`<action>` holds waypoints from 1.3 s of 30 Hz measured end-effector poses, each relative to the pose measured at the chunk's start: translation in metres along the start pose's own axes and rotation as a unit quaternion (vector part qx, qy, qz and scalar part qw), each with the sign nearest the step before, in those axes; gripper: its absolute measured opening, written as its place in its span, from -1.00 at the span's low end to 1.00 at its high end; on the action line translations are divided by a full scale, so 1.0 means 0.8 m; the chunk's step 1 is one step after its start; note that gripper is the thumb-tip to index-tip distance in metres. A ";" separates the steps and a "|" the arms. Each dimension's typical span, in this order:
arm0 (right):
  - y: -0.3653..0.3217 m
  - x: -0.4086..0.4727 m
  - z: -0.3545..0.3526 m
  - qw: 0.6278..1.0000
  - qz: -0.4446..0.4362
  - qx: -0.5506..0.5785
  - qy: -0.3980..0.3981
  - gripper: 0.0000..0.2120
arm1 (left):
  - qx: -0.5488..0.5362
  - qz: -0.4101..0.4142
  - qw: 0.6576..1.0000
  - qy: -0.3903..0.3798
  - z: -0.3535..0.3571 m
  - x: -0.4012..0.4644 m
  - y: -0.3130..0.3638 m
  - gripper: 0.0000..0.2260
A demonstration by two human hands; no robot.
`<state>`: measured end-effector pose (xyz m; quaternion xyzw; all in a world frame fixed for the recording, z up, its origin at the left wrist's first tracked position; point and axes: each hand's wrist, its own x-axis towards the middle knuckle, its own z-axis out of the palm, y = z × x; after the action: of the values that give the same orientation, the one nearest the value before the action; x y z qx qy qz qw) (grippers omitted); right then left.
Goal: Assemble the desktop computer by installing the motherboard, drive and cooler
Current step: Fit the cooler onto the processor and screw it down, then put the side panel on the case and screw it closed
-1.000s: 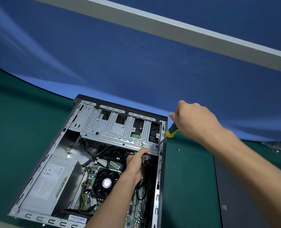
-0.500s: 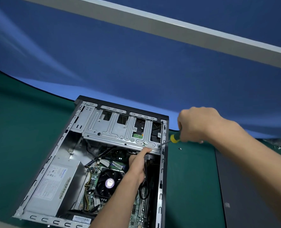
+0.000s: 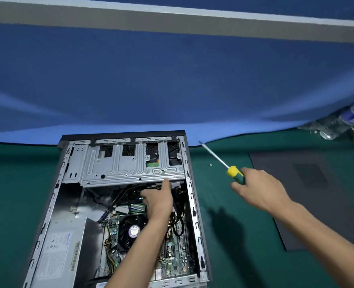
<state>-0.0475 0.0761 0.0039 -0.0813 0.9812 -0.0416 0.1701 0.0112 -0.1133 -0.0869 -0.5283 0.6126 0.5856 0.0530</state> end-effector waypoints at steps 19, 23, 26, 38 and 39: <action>0.321 -0.005 0.135 0.941 0.112 0.316 -0.039 -0.68 | 0.154 0.070 0.970 -0.175 0.284 -0.152 -0.090 -0.80; 0.369 -0.005 0.156 0.937 0.133 0.321 -0.047 -0.68 | 0.158 -0.027 0.967 -0.198 0.356 -0.158 -0.104 -0.89; 0.387 -0.002 0.166 0.931 0.131 0.337 -0.057 -0.66 | 0.144 -0.091 0.969 -0.181 0.389 -0.158 -0.106 -0.79; 0.389 0.034 0.119 0.933 0.098 0.345 0.008 -0.59 | -0.024 0.063 0.972 -0.227 0.395 -0.185 -0.074 -0.88; 0.388 0.036 0.112 0.938 0.097 0.331 0.024 -0.58 | -0.016 0.092 0.971 -0.221 0.392 -0.191 -0.060 -0.87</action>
<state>-0.0889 0.3716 -0.1237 0.0763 0.9189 -0.3492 0.1671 -0.0618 0.2301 -0.1113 -0.3277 0.6221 0.7000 0.1245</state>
